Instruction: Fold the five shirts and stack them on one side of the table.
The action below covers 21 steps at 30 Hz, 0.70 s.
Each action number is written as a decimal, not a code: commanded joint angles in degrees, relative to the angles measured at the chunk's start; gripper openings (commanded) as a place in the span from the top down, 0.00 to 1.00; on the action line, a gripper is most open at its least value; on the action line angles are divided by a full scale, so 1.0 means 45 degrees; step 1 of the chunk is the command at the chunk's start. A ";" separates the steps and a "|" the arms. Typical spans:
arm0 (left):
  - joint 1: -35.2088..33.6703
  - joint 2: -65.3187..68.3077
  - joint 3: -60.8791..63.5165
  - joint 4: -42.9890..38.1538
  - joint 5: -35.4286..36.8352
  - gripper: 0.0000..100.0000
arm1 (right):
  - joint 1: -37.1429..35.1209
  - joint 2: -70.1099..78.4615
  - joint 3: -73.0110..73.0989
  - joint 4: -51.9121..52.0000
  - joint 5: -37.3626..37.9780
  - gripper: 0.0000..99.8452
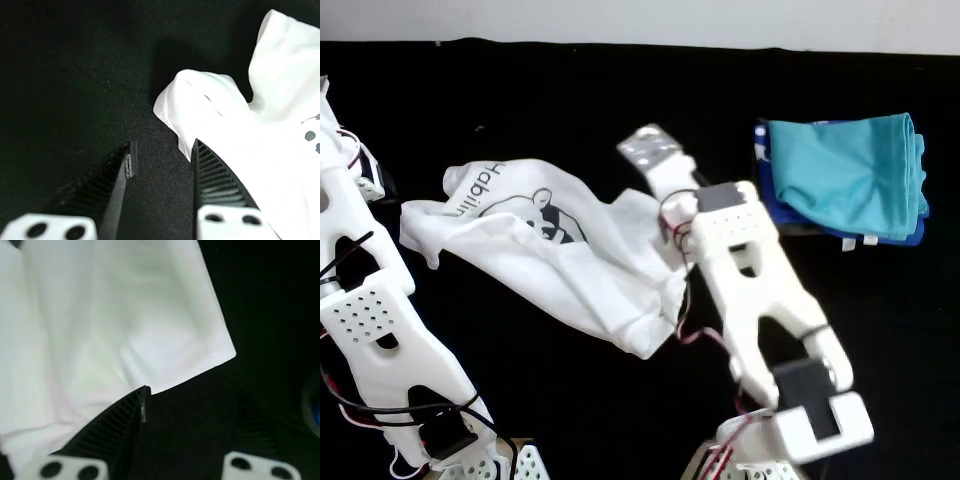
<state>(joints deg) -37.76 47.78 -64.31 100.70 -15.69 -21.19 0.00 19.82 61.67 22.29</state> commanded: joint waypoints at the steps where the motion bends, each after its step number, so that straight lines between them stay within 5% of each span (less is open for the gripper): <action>1: -0.0010 -0.0244 -0.0049 0.0117 -0.0098 0.82 | -0.0107 0.1436 -0.0518 -0.0400 0.0137 0.75; 8: -0.0010 -0.0225 -0.0049 0.0117 -0.0078 0.82 | -0.0381 0.4698 -0.3233 -0.0381 0.0156 0.78; 12: -0.0010 -0.0225 -0.0049 0.0117 -0.0078 0.82 | 0.0010 0.6320 -0.5148 -0.0303 0.0156 1.00; 21: -0.0068 -0.0225 -0.0049 0.0117 -0.0078 0.82 | 0.1924 0.6769 -1.0872 0.0928 0.1270 0.99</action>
<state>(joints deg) -37.76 47.78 -64.31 100.70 -15.69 -15.74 31.03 -18.95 65.27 24.84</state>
